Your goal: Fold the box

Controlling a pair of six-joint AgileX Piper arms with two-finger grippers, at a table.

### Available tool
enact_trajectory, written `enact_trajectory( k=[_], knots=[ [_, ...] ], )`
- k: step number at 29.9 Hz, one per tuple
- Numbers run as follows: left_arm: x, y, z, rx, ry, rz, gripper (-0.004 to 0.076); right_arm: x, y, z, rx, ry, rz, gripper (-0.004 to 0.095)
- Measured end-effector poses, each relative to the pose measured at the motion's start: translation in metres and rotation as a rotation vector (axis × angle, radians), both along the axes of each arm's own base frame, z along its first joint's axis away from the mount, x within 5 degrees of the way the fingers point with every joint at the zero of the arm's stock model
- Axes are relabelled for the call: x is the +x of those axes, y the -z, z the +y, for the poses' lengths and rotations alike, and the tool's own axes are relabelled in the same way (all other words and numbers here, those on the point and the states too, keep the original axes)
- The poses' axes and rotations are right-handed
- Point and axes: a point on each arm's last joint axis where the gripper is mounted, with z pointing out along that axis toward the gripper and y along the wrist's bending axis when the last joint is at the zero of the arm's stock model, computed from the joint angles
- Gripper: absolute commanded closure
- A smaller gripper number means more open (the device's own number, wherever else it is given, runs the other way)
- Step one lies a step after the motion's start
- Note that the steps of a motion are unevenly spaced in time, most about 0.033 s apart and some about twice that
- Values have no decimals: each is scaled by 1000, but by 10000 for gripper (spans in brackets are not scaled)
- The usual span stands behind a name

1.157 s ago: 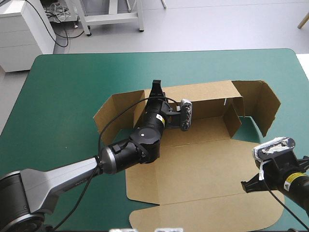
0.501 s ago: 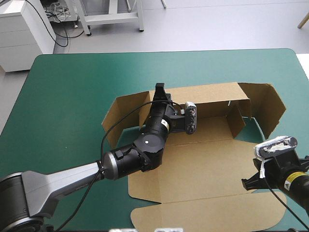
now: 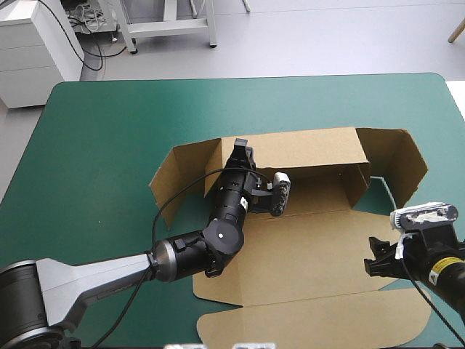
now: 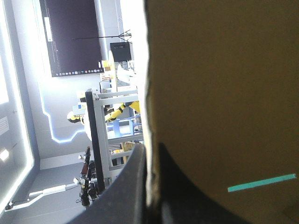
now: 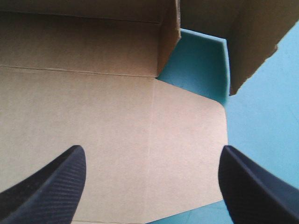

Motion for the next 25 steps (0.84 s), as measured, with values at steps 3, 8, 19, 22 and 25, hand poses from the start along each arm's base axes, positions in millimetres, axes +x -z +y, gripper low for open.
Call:
enact_trajectory(
  k=[3,8,19,22,25],
  knots=[
    [0,0,1,-4,-9,-14,731,1,-2,-4,-12,44,-19,185],
    [0,0,2,-23,-19,-11,731,15,-21,-5,-44,96,-59,179],
    [1,0,2,-37,-26,-9,731,107,-56,7,-178,173,-26,135],
    [1,0,2,-39,-30,-11,731,135,-66,-3,-170,209,-3,135],
    [1,-1,4,-40,-46,-16,731,162,-75,-20,-113,232,23,135]
  ],
)
